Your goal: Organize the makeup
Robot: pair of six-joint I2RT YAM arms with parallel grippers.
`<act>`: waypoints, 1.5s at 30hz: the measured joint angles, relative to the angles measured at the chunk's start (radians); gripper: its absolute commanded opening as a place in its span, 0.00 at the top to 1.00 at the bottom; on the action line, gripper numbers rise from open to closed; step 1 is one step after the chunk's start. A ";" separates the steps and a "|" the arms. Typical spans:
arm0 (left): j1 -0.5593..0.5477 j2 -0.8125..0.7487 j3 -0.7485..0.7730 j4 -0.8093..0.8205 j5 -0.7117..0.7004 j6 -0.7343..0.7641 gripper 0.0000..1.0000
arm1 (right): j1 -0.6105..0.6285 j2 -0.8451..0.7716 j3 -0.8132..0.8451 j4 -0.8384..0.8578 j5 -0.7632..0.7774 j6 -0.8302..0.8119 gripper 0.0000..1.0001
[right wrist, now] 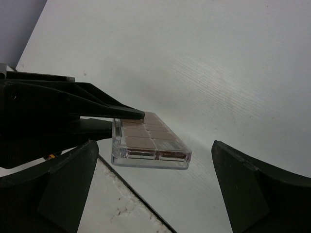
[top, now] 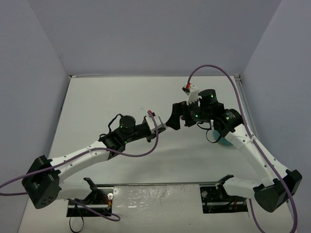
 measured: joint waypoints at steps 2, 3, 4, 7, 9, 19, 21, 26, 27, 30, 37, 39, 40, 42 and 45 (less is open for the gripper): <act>-0.005 0.007 0.000 0.009 0.000 0.003 1.00 | 0.000 0.003 0.003 -0.002 0.000 0.001 0.01; -0.005 0.011 0.000 0.013 0.000 0.004 1.00 | 0.000 0.004 0.004 -0.002 0.000 0.001 0.02; -0.006 0.014 0.000 0.017 0.000 0.005 1.00 | 0.000 0.004 0.005 -0.002 0.000 0.001 0.02; -0.011 0.020 0.000 0.028 -0.001 0.006 1.00 | 0.000 0.006 0.008 -0.003 0.000 0.004 0.03; -0.013 0.020 0.000 0.038 -0.001 0.007 1.00 | 0.000 0.008 0.010 -0.003 0.000 0.006 0.05; -0.019 0.024 0.000 0.065 0.000 0.008 1.00 | 0.000 0.016 0.013 -0.011 0.005 0.012 0.17; -0.020 0.028 0.000 0.069 0.000 0.008 1.00 | 0.000 0.016 0.013 -0.011 0.008 0.012 0.21; -0.026 0.034 0.000 0.070 0.002 0.009 1.00 | 0.000 0.016 0.013 -0.012 0.012 0.011 0.32; -0.026 0.036 0.000 0.070 0.003 0.009 1.00 | 0.000 0.016 0.013 -0.012 0.012 0.010 0.40; -0.028 0.042 0.000 0.071 0.004 0.009 1.00 | 0.000 0.016 0.014 -0.013 0.011 0.013 0.72; -0.030 0.049 0.000 0.080 0.003 0.009 0.53 | 0.000 0.016 0.014 -0.016 0.011 0.020 1.00; -0.031 0.049 0.000 0.080 0.000 0.009 0.19 | 0.000 0.016 0.015 -0.025 0.023 0.016 1.00; -0.032 0.049 0.000 0.080 -0.002 0.007 0.11 | 0.000 0.016 0.015 -0.035 0.035 0.012 1.00; -0.032 0.049 0.000 0.077 -0.013 0.000 0.05 | 0.000 0.016 0.024 -0.071 0.068 0.000 1.00; -0.033 0.045 0.000 0.067 -0.059 -0.030 0.03 | 0.000 0.016 0.065 -0.143 0.140 -0.019 1.00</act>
